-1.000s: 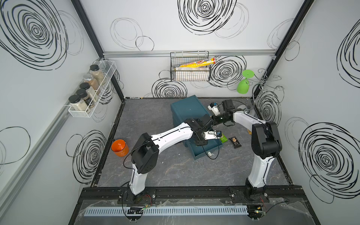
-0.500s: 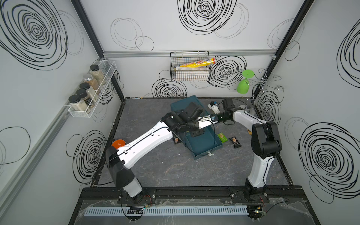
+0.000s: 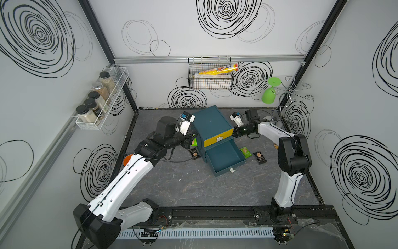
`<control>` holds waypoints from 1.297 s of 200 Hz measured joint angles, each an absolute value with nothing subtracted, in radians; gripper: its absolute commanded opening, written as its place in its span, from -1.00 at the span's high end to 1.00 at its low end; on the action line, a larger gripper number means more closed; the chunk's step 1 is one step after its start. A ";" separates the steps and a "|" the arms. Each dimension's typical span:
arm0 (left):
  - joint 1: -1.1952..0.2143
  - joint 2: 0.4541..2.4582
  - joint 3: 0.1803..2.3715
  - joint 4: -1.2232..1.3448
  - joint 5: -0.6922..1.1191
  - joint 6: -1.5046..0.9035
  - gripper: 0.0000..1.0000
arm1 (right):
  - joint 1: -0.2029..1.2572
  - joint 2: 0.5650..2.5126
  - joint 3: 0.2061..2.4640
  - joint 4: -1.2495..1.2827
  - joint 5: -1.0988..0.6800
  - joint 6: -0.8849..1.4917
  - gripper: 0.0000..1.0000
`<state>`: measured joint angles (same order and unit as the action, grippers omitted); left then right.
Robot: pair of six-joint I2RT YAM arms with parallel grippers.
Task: Take the cookies out of the drawer
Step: Place the cookie at the center of the board.
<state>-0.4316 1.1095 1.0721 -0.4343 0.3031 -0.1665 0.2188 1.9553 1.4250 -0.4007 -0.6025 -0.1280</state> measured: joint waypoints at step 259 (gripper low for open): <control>-0.233 1.352 0.426 0.242 0.381 -0.576 -0.33 | 0.220 1.953 1.412 -0.401 -0.592 -0.127 0.56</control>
<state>-0.2325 1.3521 0.4263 0.2420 0.3813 -0.5758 0.2195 1.9533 1.4117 -0.4007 -0.5919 -0.1272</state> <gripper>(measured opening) 0.646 0.223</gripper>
